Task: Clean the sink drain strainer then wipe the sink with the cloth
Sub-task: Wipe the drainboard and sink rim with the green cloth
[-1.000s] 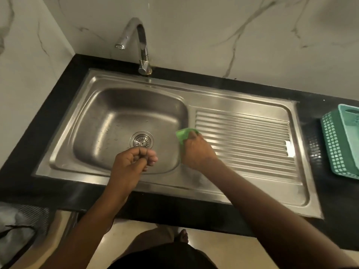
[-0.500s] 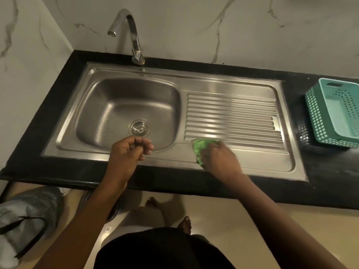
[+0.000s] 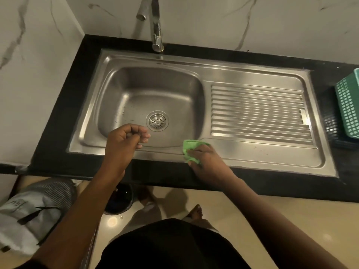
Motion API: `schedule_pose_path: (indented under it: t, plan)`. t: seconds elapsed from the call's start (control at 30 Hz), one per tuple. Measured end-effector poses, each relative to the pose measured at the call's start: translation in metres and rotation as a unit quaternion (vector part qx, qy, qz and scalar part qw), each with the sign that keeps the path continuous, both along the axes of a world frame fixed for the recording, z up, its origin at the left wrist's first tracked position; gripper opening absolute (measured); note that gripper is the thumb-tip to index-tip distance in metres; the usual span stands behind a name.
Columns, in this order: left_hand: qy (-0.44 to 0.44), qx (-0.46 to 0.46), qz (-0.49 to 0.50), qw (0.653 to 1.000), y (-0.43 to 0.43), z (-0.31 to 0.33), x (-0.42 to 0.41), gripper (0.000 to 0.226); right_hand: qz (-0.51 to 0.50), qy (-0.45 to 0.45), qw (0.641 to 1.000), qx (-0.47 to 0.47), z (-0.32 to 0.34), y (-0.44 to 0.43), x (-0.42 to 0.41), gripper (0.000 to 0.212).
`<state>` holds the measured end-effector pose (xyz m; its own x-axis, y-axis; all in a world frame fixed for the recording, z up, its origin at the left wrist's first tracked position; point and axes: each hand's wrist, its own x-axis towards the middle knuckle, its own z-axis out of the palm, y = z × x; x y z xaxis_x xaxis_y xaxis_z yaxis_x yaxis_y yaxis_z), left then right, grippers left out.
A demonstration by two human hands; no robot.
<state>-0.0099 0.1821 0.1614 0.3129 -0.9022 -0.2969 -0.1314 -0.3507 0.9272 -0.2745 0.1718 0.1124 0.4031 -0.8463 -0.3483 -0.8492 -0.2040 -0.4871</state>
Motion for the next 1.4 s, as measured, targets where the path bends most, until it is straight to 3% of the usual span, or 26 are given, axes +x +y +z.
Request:
schedule_pose_path:
  t: [0.27, 0.37, 0.5, 0.63, 0.8, 0.9, 1.1, 1.4]
  plan:
    - [0.014, -0.004, -0.005, 1.000, -0.036, -0.005, 0.062, 0.031, 0.085, -0.030, 0.996, -0.016, -0.019, -0.006, 0.185, 0.042]
    - [0.019, -0.012, -0.016, 1.000, -0.048, -0.005, 0.076, 0.028, 0.094, -0.036, 0.994, -0.039, -0.023, -0.006, 0.218, 0.043]
    - [0.021, -0.014, -0.034, 0.999, -0.062, -0.006, 0.088, 0.027, 0.119, -0.046, 0.990, -0.056, -0.021, -0.009, 0.201, 0.040]
    - [0.031, -0.010, -0.042, 0.999, -0.066, -0.011, 0.088, 0.025, 0.105, -0.051, 0.991, -0.066, -0.019, -0.012, 0.121, 0.037]
    - [0.039, -0.009, -0.030, 0.999, -0.063, -0.015, 0.084, 0.024, 0.066, 0.071, 0.993, -0.070, 0.005, -0.018, 0.002, 0.037]
    - [0.042, -0.010, -0.018, 0.999, -0.061, -0.015, 0.084, 0.023, 0.047, 0.074, 0.996, -0.024, 0.010, -0.018, -0.020, 0.040]
    - [0.038, -0.018, 0.007, 0.999, -0.054, -0.011, 0.093, 0.023, 0.097, 0.008, 0.995, -0.009, -0.003, -0.018, 0.025, 0.040]
    - [0.024, -0.015, 0.064, 0.998, -0.041, -0.009, 0.128, 0.028, 0.200, -0.072, 0.977, 0.022, -0.013, -0.038, 0.190, 0.038]
